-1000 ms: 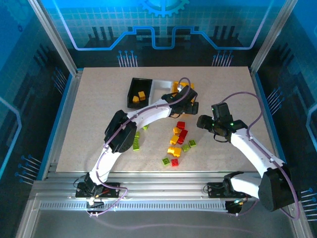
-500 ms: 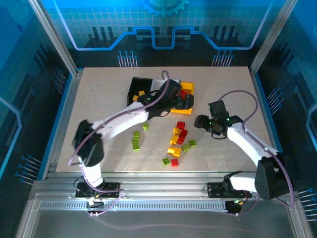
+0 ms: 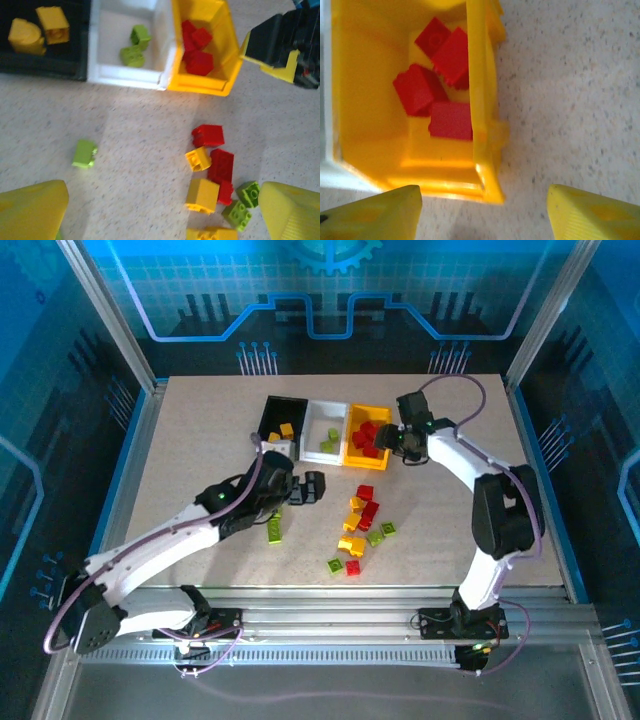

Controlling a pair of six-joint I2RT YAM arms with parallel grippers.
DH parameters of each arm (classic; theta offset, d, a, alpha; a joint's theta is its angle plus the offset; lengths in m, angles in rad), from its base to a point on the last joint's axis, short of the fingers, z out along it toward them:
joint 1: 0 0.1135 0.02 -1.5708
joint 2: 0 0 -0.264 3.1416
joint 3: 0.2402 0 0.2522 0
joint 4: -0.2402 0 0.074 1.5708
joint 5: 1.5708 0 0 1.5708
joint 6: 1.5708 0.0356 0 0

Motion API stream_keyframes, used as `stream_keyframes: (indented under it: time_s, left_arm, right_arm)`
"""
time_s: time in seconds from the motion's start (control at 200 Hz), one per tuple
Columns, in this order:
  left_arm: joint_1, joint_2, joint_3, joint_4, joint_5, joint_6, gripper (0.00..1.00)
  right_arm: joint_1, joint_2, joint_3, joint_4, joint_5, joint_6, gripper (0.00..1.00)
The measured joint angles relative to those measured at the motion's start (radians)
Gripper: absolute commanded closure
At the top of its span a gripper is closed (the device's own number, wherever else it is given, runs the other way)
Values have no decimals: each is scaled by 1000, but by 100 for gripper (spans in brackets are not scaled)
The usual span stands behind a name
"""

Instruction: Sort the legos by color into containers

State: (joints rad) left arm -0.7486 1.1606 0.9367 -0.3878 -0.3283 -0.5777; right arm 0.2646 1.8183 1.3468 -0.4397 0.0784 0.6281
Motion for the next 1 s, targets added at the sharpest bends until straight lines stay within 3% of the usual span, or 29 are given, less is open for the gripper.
stream_keyframes:
  time_s: [0.245, 0.575, 0.7, 1.001]
  left_arm:
    - [2, -207, -98, -106, -57, -63, 1]
    - [7, -339, -125, -193, -134, -102, 1]
    - [8, -344, -125, -202, -153, -102, 1]
    - [14, -344, -125, -214, -174, -102, 1]
  right_arm:
    - [-18, 183, 203, -89, 46, -26, 58]
    - [-22, 236, 251, -149, 34, -85, 82]
    - [-22, 234, 250, -152, 40, -115, 100]
    - [-21, 208, 224, -172, 46, -183, 100]
